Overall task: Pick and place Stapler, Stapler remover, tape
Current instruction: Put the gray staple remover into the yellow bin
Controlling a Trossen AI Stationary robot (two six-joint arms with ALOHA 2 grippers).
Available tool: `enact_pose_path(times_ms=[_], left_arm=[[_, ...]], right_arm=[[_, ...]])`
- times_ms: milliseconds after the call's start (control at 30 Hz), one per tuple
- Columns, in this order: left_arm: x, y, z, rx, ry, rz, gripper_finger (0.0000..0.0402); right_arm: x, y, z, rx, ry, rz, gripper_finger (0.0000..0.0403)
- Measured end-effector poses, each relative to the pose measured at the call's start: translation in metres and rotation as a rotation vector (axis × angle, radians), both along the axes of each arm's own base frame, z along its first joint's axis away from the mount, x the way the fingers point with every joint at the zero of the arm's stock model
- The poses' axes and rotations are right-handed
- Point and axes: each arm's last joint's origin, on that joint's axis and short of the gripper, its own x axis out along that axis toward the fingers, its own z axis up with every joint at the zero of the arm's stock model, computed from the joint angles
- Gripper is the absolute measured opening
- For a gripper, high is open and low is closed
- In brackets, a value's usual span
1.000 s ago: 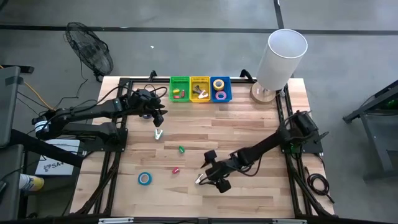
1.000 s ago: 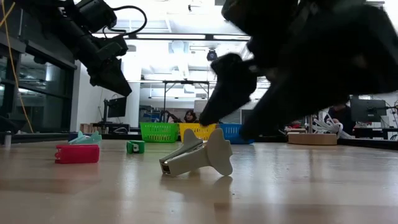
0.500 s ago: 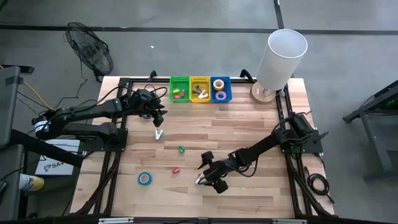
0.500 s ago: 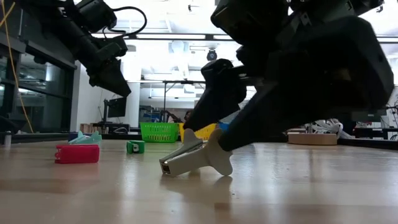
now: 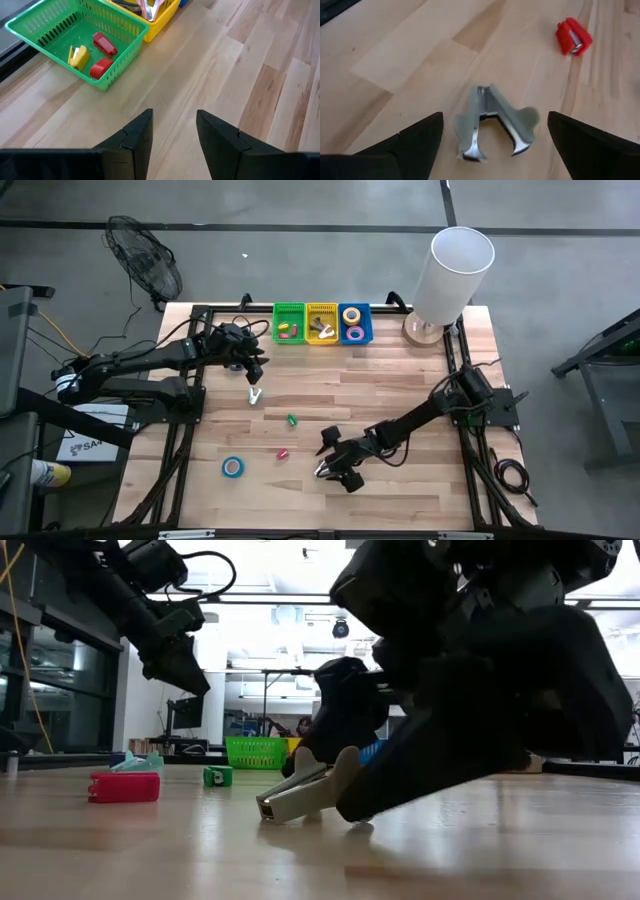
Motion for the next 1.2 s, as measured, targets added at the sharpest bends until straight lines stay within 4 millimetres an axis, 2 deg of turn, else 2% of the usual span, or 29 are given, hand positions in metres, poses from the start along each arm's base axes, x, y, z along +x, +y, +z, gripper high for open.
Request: enact_pose_path(times_ms=[167,400,1200], left_arm=[[0.0,0.0001,0.0001,0.001,-0.001,0.001,0.0149],[0.0,0.0001,0.0001,0.001,-0.001,0.002,0.0149],[0.0001,0.0,0.0001,0.0,-0.001,0.0,0.0149]], right_arm=[[0.0017,0.0008,0.0025,0.017,-0.029,0.006,0.0337],[0.0002,0.0006,0.0005,0.013,-0.002,0.015,0.0301],[-0.0002,0.0002,0.0002,0.008,0.004,0.011,0.0142]])
